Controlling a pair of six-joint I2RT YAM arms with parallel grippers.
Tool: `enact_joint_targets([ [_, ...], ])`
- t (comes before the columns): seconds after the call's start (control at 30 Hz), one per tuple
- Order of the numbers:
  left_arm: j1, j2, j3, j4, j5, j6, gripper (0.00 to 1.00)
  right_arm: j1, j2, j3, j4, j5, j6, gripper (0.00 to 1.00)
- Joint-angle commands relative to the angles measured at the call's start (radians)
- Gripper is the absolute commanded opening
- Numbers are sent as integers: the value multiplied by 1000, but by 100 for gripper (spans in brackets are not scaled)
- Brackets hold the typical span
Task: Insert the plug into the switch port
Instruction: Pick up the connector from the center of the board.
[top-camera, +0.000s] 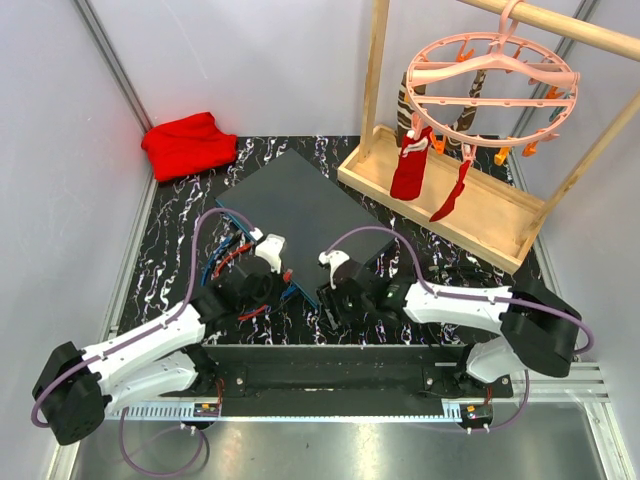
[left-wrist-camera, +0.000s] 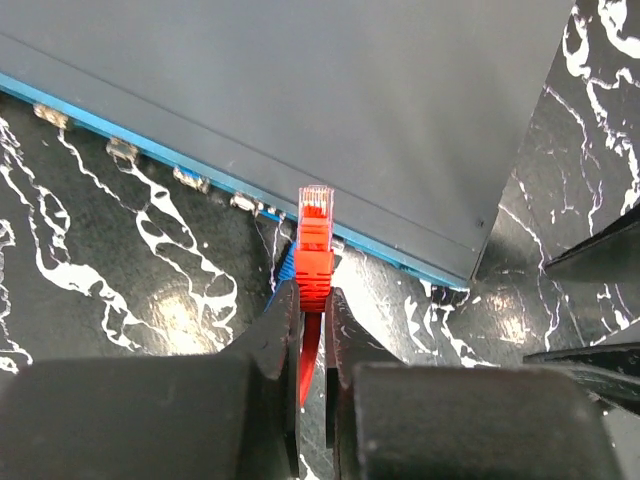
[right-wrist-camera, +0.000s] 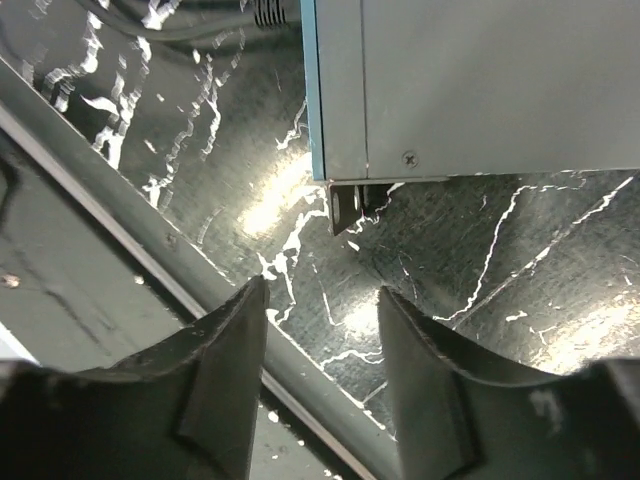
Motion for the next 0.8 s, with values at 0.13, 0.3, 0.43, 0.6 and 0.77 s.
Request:
enact_joint_targets([
  [0.13, 6, 8, -36, 36, 74, -33, 0, 41, 105, 35, 80, 95, -107, 49],
  [0.3, 4, 19, -44, 41, 89, -39, 0, 41, 172, 73, 93, 129, -185, 44],
  [0.43, 3, 28, -59, 47, 90, -53, 0, 41, 208, 101, 106, 135, -217, 42],
  [0.6, 3, 33, -70, 50, 98, -65, 0, 41, 241, 122, 116, 143, -252, 32],
  [0.77, 1, 51, -71, 61, 135, -53, 0, 40, 220, 107, 96, 189, -275, 0],
])
